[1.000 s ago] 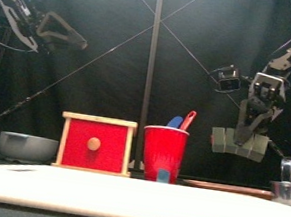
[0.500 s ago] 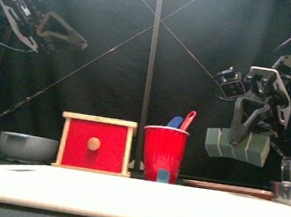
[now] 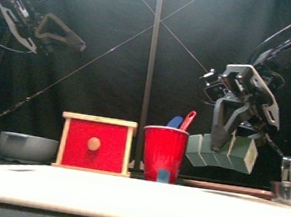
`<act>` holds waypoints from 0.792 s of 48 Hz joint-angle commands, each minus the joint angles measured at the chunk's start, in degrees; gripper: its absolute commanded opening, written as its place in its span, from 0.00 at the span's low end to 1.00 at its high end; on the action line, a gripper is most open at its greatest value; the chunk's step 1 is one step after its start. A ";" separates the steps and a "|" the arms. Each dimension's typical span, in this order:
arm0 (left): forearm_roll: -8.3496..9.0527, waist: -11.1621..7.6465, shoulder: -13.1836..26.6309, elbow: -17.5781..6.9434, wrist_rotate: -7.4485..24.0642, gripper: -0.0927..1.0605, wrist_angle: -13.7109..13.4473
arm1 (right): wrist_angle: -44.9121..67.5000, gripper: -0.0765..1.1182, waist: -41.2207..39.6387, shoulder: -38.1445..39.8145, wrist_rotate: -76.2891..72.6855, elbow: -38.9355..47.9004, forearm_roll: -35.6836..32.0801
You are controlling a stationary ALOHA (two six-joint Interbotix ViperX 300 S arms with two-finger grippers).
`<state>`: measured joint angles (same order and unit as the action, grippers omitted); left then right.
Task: Place sushi on board then cut the sushi with the knife then place the pieces on the plate
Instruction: Place the sushi on the board
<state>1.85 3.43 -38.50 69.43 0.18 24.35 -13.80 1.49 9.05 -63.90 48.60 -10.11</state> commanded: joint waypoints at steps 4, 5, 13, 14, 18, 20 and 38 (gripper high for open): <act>0.00 0.09 0.09 -0.62 0.09 0.06 0.53 | -4.66 0.60 3.08 -2.55 -9.14 -5.19 -5.27; 0.00 0.09 0.09 -0.62 0.09 0.06 0.53 | -5.19 0.60 3.52 -2.90 -10.46 -5.62 -6.15; 0.00 0.09 0.09 -0.44 0.09 0.06 0.53 | -9.49 0.60 6.15 -5.89 -22.94 -9.67 -13.62; 0.09 0.09 0.00 -0.44 0.09 0.06 0.53 | -10.02 0.60 6.50 -6.33 -24.61 -10.20 -14.59; 0.00 0.09 0.09 -0.44 0.09 0.06 0.53 | -13.80 0.60 8.09 -7.91 -32.34 -12.92 -18.63; 0.09 0.18 0.09 -0.44 0.09 0.06 0.44 | -15.64 0.60 8.88 -8.79 -35.51 -14.15 -20.30; 0.00 0.53 0.09 -0.53 -0.09 0.06 0.53 | -24.35 0.60 13.45 -15.64 -53.35 -22.94 -23.12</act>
<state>1.85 3.69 -38.50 69.79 0.18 24.35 -37.71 14.77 -6.59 -115.58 28.39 -33.49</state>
